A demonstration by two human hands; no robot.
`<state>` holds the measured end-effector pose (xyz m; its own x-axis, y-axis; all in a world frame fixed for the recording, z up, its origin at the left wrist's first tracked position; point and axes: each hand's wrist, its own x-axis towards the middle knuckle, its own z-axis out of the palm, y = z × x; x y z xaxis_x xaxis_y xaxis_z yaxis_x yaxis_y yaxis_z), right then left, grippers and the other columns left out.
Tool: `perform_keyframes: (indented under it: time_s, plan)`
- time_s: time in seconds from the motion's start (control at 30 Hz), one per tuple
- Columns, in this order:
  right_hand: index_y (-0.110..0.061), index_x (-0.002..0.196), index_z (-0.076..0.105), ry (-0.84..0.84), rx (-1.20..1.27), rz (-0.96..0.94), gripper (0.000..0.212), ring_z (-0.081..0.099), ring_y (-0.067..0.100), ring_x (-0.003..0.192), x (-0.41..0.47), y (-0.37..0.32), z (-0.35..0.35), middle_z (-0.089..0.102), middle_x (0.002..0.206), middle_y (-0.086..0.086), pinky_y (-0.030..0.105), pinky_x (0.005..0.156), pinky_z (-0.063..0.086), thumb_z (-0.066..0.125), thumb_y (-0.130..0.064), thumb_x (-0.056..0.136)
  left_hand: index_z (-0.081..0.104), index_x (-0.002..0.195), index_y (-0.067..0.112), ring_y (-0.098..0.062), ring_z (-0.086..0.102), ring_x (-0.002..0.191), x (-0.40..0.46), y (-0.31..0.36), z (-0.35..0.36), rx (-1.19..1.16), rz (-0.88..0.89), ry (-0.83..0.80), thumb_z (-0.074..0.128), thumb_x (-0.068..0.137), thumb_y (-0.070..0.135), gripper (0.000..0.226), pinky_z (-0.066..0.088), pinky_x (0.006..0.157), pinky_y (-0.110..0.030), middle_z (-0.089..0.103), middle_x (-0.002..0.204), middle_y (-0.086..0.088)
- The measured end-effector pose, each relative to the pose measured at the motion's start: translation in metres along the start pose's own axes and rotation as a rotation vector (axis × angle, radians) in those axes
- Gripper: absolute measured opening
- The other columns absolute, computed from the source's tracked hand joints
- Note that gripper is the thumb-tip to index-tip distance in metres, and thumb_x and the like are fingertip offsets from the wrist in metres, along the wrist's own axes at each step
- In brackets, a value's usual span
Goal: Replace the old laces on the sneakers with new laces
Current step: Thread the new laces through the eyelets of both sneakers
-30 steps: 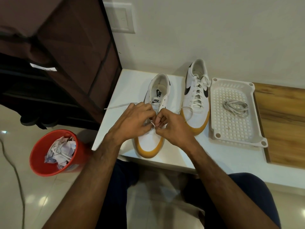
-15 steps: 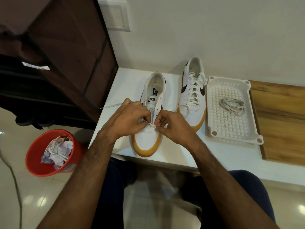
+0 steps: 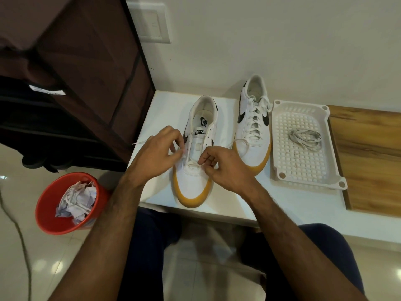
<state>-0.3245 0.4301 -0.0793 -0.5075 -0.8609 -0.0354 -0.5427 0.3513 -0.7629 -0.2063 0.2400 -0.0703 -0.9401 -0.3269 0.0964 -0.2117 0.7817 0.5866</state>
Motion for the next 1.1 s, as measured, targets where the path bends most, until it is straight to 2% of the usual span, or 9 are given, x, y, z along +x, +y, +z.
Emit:
perform_keyframes:
  time_s: [0.1,0.2,0.3,0.4,0.5,0.6,0.73,0.9,1.1]
  plan:
    - [-0.021,0.095,0.074,0.031,-0.072,-0.049,0.009,0.062,0.008,0.080,0.001,-0.003,0.002,0.066,0.089,-0.007,0.033,0.076,0.056,0.071,-0.016,0.088,0.062,0.097,0.021,-0.011,0.060,0.081,0.000,-0.004,0.001,0.087,-0.067,-0.014,0.063,0.097,0.024,0.003,0.051,0.074,-0.034,0.062,0.098,0.009]
    - [-0.022,0.092,0.075,0.082,-0.168,-0.059,0.006,0.060,0.010,0.080,0.003,-0.006,0.009,0.064,0.088,-0.006,0.039,0.077,0.055,0.073,-0.025,0.088,0.060,0.088,0.022,-0.010,0.056,0.078,0.001,-0.004,0.006,0.151,-0.101,-0.060,0.057,0.100,0.036,0.019,0.042,0.077,-0.035,0.063,0.089,0.010]
    - [-0.024,0.091,0.075,0.155,-0.194,-0.008,0.009,0.061,0.013,0.082,0.004,-0.008,0.018,0.063,0.087,-0.005,0.041,0.078,0.054,0.077,-0.031,0.085,0.056,0.084,0.021,-0.012,0.052,0.080,0.004,-0.003,0.010,0.145,-0.121,-0.073,0.055,0.101,0.036,0.023,0.036,0.075,-0.034,0.059,0.088,0.006]
    - [-0.025,0.090,0.075,0.223,-0.203,0.052,0.013,0.061,0.012,0.081,0.003,-0.010,0.025,0.064,0.087,-0.007,0.040,0.078,0.054,0.079,-0.035,0.083,0.061,0.086,0.017,-0.014,0.054,0.084,0.004,-0.003,0.011,0.103,-0.139,-0.120,0.058,0.100,0.033,0.022,0.042,0.074,-0.036,0.058,0.092,0.004]
    - [-0.025,0.093,0.076,0.263,-0.194,0.088,0.012,0.064,0.013,0.086,0.003,-0.014,0.031,0.067,0.091,-0.007,0.042,0.081,0.054,0.078,-0.033,0.085,0.064,0.090,0.017,-0.015,0.057,0.088,0.003,-0.007,0.007,0.034,-0.190,-0.174,0.062,0.098,0.030,0.015,0.049,0.084,-0.044,0.059,0.097,0.005]
    - [-0.027,0.091,0.076,0.272,-0.180,0.114,0.009,0.065,0.012,0.086,0.004,-0.015,0.034,0.068,0.090,-0.009,0.042,0.080,0.055,0.076,-0.032,0.085,0.064,0.087,0.024,-0.012,0.058,0.090,0.000,-0.009,0.003,-0.018,-0.206,-0.189,0.065,0.096,0.031,0.011,0.045,0.094,-0.050,0.060,0.096,0.012]
    - [-0.025,0.090,0.074,0.277,-0.159,0.115,0.009,0.063,0.013,0.084,0.003,-0.016,0.033,0.068,0.088,-0.007,0.044,0.080,0.055,0.076,-0.030,0.083,0.063,0.086,0.028,-0.006,0.059,0.088,-0.001,-0.006,0.001,0.021,-0.171,-0.174,0.072,0.091,0.037,0.014,0.037,0.097,-0.046,0.063,0.093,0.015]
    - [-0.023,0.092,0.074,0.289,-0.174,0.111,0.011,0.063,0.015,0.086,0.002,-0.020,0.033,0.069,0.089,-0.005,0.046,0.082,0.053,0.077,-0.029,0.083,0.066,0.088,0.029,-0.006,0.062,0.083,-0.002,-0.004,-0.003,0.022,-0.053,-0.119,0.078,0.086,0.028,0.012,0.048,0.089,-0.048,0.064,0.090,0.018]
    - [-0.024,0.093,0.073,0.270,-0.189,0.124,0.011,0.062,0.016,0.087,0.001,-0.021,0.031,0.068,0.091,-0.006,0.044,0.085,0.049,0.077,-0.028,0.083,0.063,0.079,0.025,-0.015,0.058,0.084,0.001,0.005,-0.003,0.369,0.206,-0.011,0.076,0.084,0.022,0.014,0.035,0.079,-0.036,0.064,0.084,0.010]
